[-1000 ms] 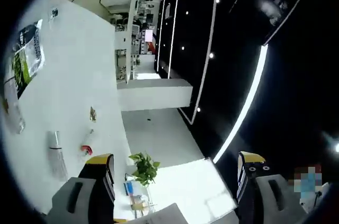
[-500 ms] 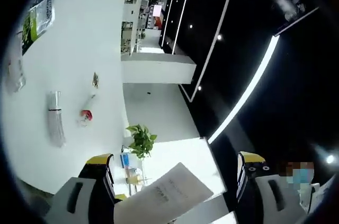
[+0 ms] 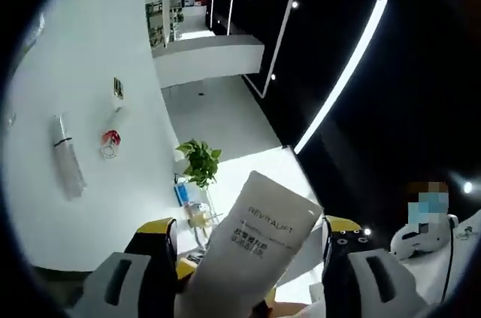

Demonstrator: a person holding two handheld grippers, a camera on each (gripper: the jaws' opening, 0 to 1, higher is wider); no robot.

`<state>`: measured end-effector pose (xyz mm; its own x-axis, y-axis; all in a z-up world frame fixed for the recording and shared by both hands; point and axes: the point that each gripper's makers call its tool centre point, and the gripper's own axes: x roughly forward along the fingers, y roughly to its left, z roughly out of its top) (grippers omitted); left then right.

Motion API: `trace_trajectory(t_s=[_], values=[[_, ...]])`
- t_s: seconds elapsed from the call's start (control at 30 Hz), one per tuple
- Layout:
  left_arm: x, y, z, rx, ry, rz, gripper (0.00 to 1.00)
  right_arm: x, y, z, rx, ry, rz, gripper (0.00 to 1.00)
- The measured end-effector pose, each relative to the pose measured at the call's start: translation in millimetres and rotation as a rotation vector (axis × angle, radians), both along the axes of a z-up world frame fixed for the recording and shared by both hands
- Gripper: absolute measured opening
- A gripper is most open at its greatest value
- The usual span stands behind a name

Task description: Arrange the skincare products in the storage area until every visible bottle or jar stands upright without overlapping.

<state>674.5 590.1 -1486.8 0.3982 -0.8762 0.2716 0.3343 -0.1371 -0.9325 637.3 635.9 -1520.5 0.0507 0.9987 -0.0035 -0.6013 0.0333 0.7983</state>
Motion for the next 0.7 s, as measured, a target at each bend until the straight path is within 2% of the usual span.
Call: trace_trajectory(t_s=[0.1, 0.13, 0.17, 0.27, 0.37, 0.43, 0.7], values=[[-2.9, -4, -3.0, 0.045, -0.044, -0.012, 0.73, -2, 0, 1.4, 0.02, 0.034, 0.022, 0.3], [-3.3, -4, -4.8, 0.073, -0.095, -0.003, 0.69, -3, 0, 1.9, 0.024, 0.039, 0.023, 0.3], [-5.5, -5, -5.4, 0.086, -0.116, -0.011, 0.65, -2, 0, 2.3, 0.028, 0.045, 0.023, 0.3], [-10.6, -8, -8.9, 0.129, -0.157, -0.031, 0.58, -1, -1, 3.3, 0.049, 0.078, 0.028, 0.3], [-11.8, -10, -12.1, 0.155, -0.166, -0.034, 0.58, -3, -1, 2.9, 0.052, 0.098, 0.04, 0.3], [-14.1, -10, -7.6, 0.122, -0.161, -0.048, 0.51, -5, 1, 0.7, 0.044, 0.108, 0.05, 0.3], [-9.1, -5, -12.8, 0.2, -0.21, -0.014, 0.45, -6, 3, -3.1, 0.049, 0.169, 0.072, 0.31]])
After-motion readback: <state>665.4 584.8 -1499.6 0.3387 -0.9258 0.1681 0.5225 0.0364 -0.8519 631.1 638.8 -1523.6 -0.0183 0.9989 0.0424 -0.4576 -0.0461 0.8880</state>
